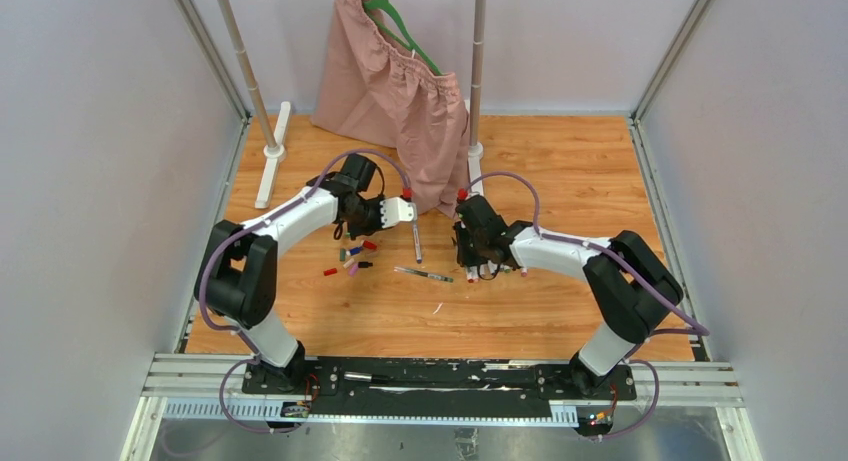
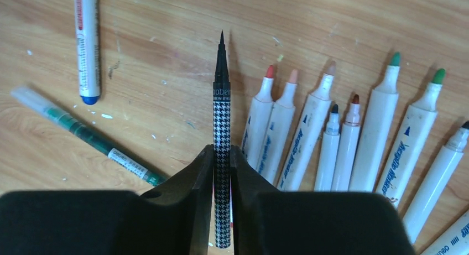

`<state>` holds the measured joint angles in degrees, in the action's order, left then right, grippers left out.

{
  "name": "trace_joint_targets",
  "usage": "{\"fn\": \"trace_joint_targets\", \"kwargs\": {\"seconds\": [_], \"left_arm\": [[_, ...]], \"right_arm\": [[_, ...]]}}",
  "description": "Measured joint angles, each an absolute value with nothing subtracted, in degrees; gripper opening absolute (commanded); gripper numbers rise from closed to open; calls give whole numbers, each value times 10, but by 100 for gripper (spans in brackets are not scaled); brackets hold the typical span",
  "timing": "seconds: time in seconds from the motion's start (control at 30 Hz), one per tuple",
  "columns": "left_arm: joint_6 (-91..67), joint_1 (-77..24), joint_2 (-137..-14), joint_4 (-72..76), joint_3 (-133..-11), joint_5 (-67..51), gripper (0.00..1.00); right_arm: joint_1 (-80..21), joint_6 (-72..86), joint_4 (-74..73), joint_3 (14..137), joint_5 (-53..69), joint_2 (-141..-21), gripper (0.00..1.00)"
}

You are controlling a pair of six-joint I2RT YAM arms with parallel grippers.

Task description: Open the pen caps

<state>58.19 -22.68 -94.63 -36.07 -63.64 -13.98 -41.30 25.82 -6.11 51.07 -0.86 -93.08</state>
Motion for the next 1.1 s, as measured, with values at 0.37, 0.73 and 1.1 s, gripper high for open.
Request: {"fn": "trace_joint_targets", "kwargs": {"seconds": [0.37, 0.73, 1.1], "left_arm": [[568, -231, -974, -342, -606, -148, 31], [559, -230, -954, -363, -620, -156, 59], [517, -135, -881, -420, -686, -235, 63]], "right_arm": [[-419, 275, -41, 491, -48, -931, 36], [-469, 264, -39, 496, -121, -901, 47], [-497, 230, -21, 627, -120, -1006, 47]]}}
